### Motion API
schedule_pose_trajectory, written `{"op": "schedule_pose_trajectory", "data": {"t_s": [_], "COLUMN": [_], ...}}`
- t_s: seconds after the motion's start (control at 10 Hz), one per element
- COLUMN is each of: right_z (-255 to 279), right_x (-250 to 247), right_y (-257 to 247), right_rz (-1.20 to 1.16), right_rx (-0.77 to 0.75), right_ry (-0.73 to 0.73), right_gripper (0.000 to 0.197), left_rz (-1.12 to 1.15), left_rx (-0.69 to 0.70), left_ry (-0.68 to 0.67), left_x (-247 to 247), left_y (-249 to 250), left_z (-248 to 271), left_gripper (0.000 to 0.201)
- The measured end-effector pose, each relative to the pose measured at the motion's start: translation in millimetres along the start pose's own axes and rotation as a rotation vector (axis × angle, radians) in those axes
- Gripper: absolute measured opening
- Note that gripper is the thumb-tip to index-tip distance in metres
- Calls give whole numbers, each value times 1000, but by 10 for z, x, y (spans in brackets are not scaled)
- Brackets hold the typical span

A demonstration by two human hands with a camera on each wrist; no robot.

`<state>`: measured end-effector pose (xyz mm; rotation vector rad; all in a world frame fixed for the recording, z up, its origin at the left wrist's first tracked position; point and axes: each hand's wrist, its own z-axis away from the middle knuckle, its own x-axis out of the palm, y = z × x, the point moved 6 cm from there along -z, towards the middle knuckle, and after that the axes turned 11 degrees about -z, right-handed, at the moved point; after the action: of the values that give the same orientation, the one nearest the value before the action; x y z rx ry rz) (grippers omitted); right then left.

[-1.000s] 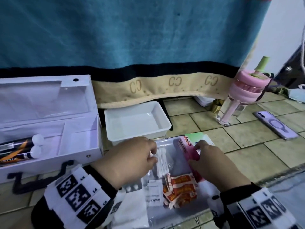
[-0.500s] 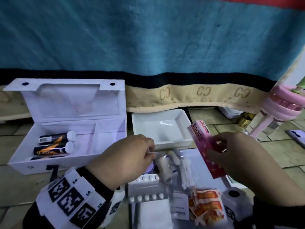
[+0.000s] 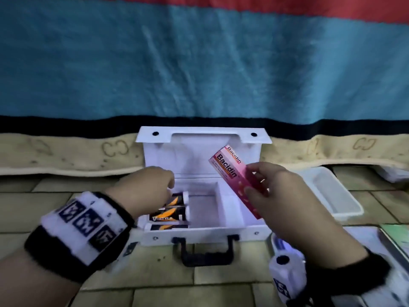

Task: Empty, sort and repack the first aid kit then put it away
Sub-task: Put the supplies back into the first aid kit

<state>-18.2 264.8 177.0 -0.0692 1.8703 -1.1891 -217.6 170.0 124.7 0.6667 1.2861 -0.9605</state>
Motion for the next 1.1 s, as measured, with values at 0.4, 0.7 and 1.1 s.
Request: {"op": "schedule_pose_trajectory", "data": {"t_s": [0.4, 0.7, 1.1], "right_z": [-316, -410, -546], "right_x": [774, 741, 687], "right_y": [-114, -49, 36], "right_rz": [286, 231, 280], "right_rx": [46, 54, 51], "right_ry": [-112, -167, -196], "right_gripper": [30, 32, 32], "left_rz": [-370, -302, -231], "left_rx": [234, 211, 205], "left_ry": [-245, -192, -12], "left_x": [285, 416, 265], "left_y": [90, 150, 24], "left_z": [-285, -331, 12], "left_gripper": [31, 31, 29]}}
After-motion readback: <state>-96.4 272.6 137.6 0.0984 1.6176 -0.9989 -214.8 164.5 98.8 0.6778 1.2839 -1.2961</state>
